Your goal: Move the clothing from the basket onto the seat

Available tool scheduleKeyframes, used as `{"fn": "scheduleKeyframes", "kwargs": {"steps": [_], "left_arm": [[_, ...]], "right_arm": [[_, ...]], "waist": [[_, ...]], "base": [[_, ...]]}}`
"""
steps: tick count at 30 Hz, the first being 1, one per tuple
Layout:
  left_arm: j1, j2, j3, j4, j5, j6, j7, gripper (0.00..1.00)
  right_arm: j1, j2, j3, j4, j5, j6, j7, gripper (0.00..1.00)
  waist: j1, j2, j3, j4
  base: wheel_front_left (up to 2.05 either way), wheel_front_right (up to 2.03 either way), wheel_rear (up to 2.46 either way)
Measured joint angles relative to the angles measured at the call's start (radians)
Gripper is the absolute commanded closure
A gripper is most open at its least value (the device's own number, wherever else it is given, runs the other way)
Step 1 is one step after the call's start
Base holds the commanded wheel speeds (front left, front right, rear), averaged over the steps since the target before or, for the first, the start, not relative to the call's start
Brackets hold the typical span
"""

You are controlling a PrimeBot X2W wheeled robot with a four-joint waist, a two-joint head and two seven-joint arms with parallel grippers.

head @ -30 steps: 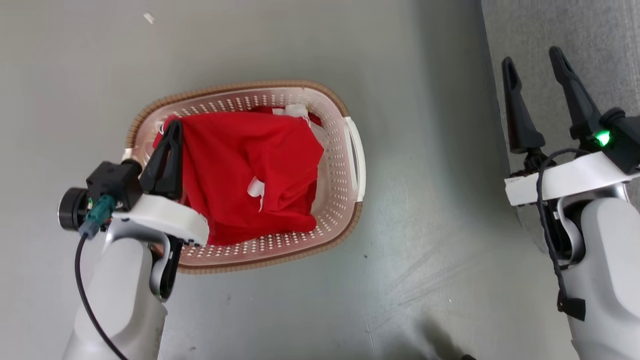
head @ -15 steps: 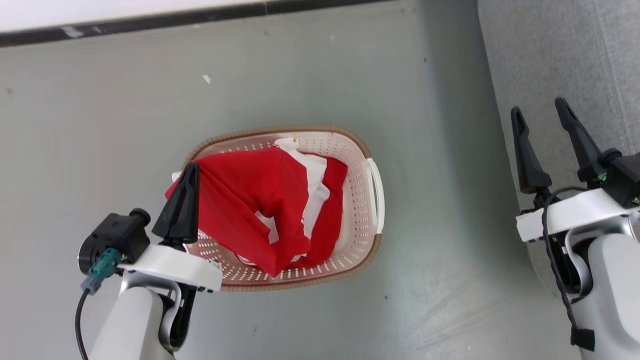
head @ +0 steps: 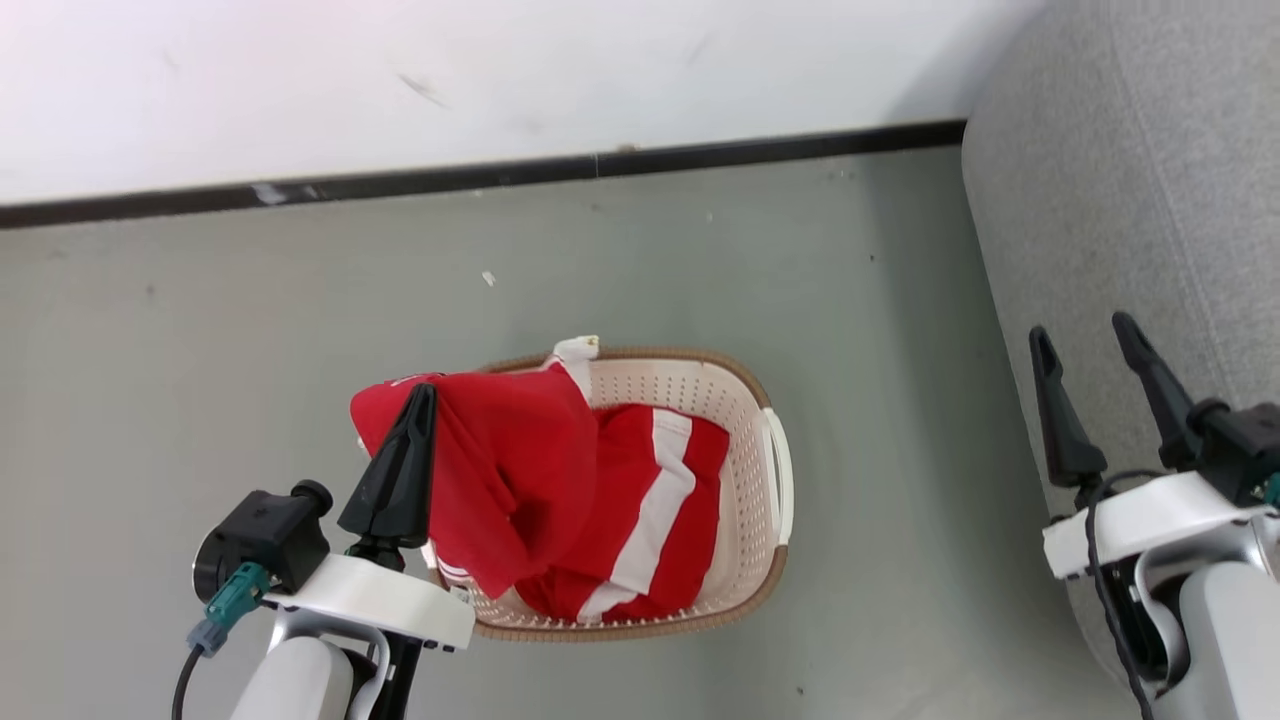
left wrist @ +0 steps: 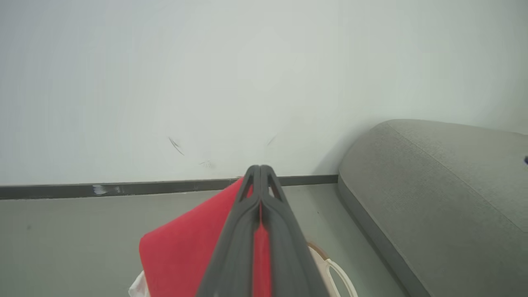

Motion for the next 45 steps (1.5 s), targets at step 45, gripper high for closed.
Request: {"fn": "scheduleKeyframes", "kwargs": {"steps": [45], "left_arm": [[0.232, 0.008, -0.033, -0.113, -0.022, 0.053, 0.024, 1.0]], "right_arm": [[0.297, 0.039, 0.008, -0.003, -0.01, 0.0, 0.0, 0.0]], "waist": [[0.0, 0.0, -0.35, -0.014]], "base": [[0.0, 0.0, 0.0]]}}
